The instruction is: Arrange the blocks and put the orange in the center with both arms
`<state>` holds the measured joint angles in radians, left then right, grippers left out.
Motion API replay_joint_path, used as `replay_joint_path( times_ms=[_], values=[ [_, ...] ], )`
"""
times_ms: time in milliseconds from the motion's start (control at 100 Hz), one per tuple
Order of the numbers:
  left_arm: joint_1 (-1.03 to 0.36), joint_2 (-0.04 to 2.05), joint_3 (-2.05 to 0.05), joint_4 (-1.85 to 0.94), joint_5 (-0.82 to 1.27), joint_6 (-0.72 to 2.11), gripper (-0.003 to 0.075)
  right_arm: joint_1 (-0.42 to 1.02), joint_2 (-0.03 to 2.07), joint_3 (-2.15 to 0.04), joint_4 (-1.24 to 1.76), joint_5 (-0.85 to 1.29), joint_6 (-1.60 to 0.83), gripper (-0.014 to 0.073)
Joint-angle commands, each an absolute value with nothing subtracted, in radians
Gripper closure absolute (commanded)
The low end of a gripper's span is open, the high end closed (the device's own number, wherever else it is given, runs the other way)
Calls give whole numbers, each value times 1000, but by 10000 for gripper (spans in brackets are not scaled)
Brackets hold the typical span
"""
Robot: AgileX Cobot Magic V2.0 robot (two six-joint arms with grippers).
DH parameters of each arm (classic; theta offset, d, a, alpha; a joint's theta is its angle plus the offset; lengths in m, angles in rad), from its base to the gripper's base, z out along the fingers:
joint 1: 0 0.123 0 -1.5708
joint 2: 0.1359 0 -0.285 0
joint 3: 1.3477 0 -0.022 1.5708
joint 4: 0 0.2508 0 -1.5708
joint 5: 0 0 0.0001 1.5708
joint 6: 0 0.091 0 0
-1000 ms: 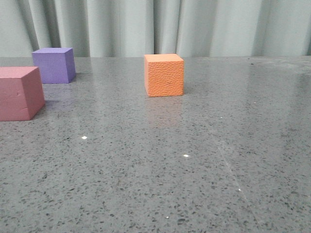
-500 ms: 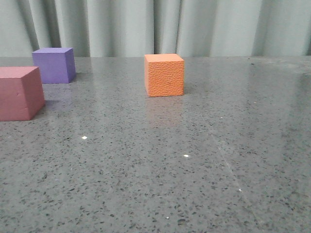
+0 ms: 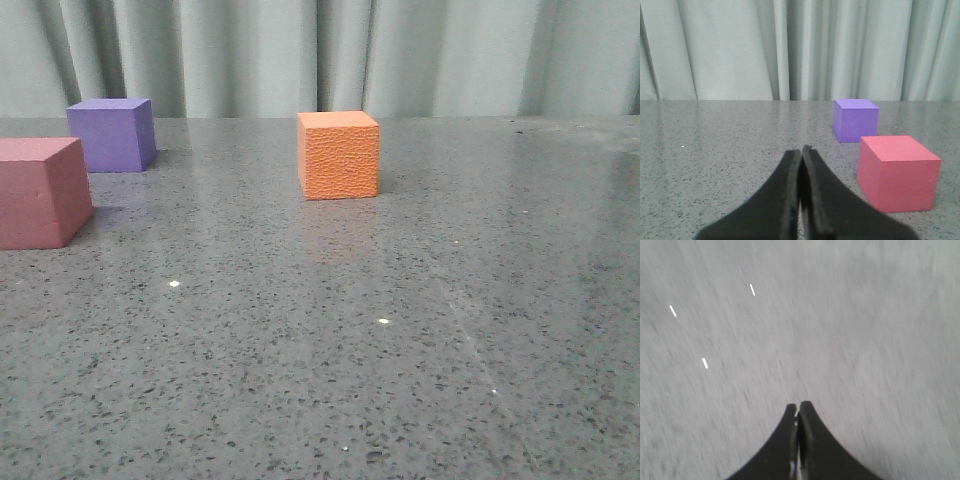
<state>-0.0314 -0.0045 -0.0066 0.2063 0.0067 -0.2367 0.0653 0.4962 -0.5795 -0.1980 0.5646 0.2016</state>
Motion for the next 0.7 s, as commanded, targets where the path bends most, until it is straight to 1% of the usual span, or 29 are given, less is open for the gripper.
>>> replay_joint_path(
  times_ms=[0, 80, 150, 330, 470, 690],
  values=[
    [-29, -36, 50, 199, -69, -237, 739, 63, 415, -496, -189, 291, 194, 661],
    [-29, -36, 50, 199, -69, -237, 739, 63, 334, -399, -154, 173, 194, 661],
    [-29, -36, 50, 199, -69, -237, 739, 63, 263, -321, -134, 120, 194, 661],
    [-29, -36, 50, 199, -69, -237, 739, 63, 82, -156, -122, 100, 194, 661],
    [-29, -36, 50, 199, -69, -237, 739, 62, -40, -70, -122, 86, 194, 661],
    [-29, -36, 50, 199, -69, -237, 739, 47, -31, 3, -118, -7, 194, 661]
  ],
)
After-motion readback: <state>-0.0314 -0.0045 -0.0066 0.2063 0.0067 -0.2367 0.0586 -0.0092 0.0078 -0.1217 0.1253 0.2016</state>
